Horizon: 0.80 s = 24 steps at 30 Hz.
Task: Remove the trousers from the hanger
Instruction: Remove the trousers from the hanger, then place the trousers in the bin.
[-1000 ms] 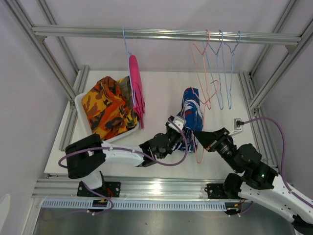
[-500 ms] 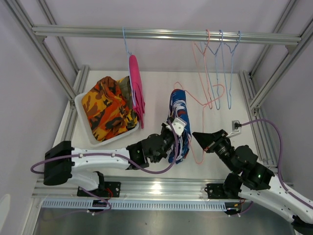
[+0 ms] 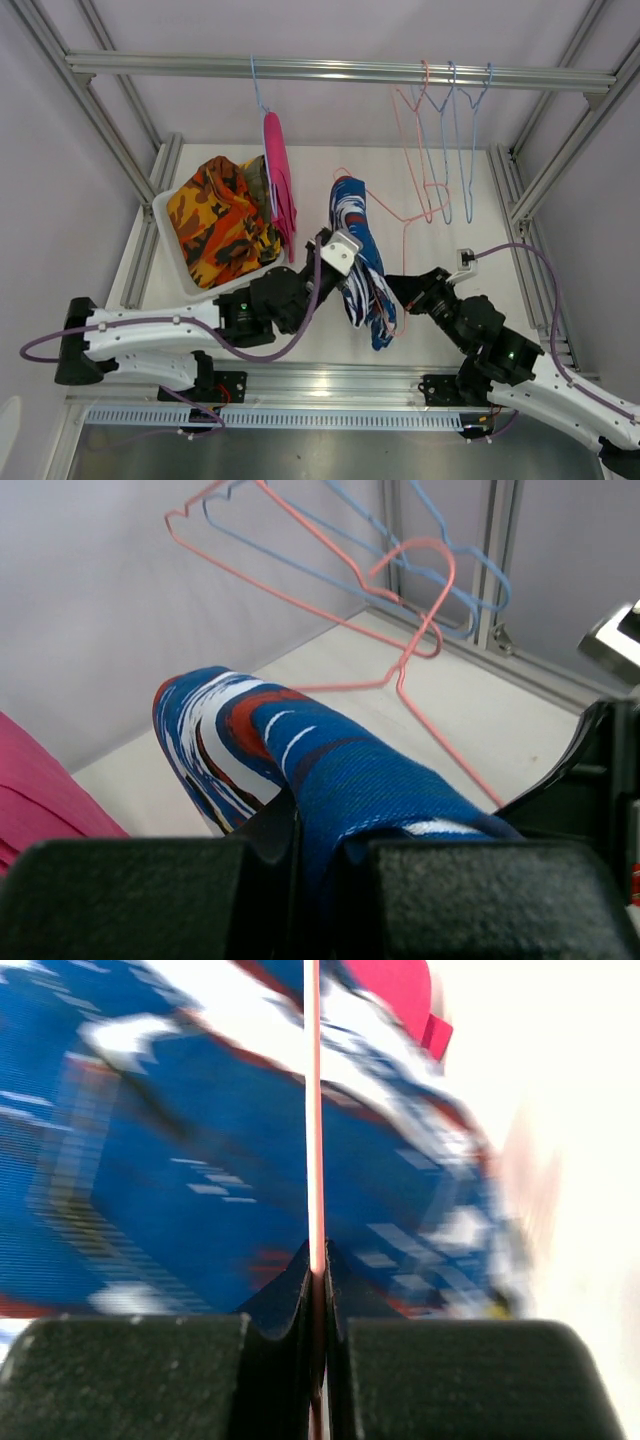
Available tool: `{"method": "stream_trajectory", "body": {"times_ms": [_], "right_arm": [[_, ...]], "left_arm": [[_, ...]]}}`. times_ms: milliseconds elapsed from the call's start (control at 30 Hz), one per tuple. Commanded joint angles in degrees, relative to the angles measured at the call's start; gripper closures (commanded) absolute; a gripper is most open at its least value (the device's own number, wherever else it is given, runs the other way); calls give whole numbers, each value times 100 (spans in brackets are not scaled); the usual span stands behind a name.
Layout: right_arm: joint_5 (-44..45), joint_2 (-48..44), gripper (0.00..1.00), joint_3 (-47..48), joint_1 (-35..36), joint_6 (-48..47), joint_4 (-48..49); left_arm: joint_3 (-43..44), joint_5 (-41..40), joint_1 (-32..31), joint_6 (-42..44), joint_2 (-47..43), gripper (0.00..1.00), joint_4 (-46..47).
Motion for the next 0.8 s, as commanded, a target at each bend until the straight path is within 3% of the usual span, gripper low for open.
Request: {"method": "stream_trajectory", "body": {"times_ms": [0,100,267,767], "right_arm": [[259,78,100,-91,10,-111,270],[259,148,100,-197,1,-173,270],[225,158,100,-302,-69,-226,226],[-21,131,100,-671,-254,-191,323]], "left_arm": [[1200,92,-78,-119,-705,99,-239],[1930,373,-78,-550,-872,99,-1277],[2592,550,-78,-807,-1171,99,-2106],[2777,250,-78,-25,-2920,99,-2054]]}}
